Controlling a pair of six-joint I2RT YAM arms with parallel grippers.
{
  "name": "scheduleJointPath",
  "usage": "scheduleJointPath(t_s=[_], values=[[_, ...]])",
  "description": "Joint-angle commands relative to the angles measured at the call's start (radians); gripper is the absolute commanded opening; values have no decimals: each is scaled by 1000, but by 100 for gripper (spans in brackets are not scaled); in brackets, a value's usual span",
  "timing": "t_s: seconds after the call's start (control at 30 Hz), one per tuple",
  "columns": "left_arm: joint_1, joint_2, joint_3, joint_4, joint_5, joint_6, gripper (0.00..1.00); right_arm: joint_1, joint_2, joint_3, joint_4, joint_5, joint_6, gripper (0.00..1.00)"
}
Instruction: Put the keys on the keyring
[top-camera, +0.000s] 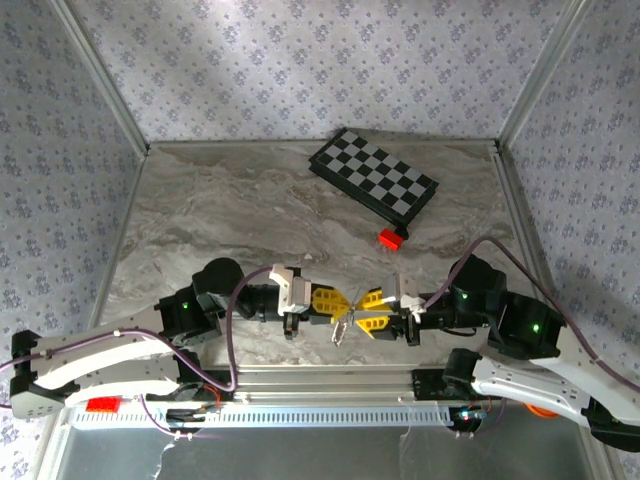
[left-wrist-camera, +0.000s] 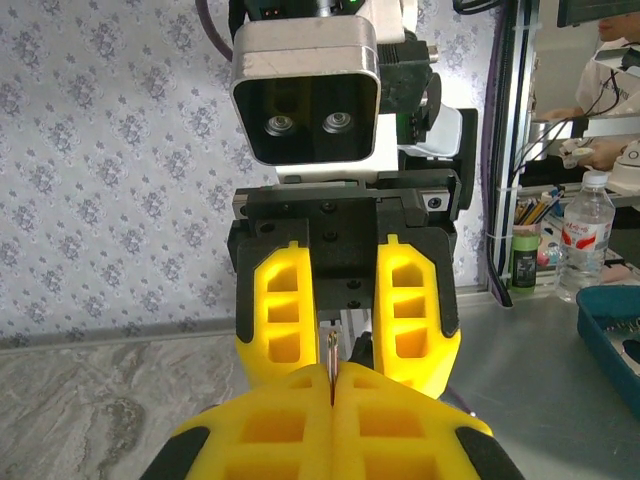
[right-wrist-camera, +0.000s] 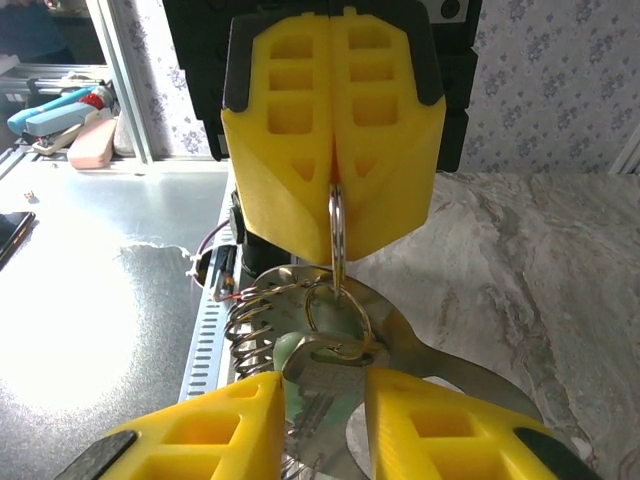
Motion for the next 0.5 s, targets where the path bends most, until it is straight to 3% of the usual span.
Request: scheduleJointPath(t_s=[0.0, 0.23, 0.47], values=[[2, -22, -2, 74, 14, -14, 0, -4, -24, -30, 65, -45, 36, 30], [3, -28, -13, 88, -4, -13, 0, -3, -27, -53, 93, -34, 58, 36], [2, -29, -14, 94, -1, -16, 0, -3, -29, -70, 121, -15, 67, 35]])
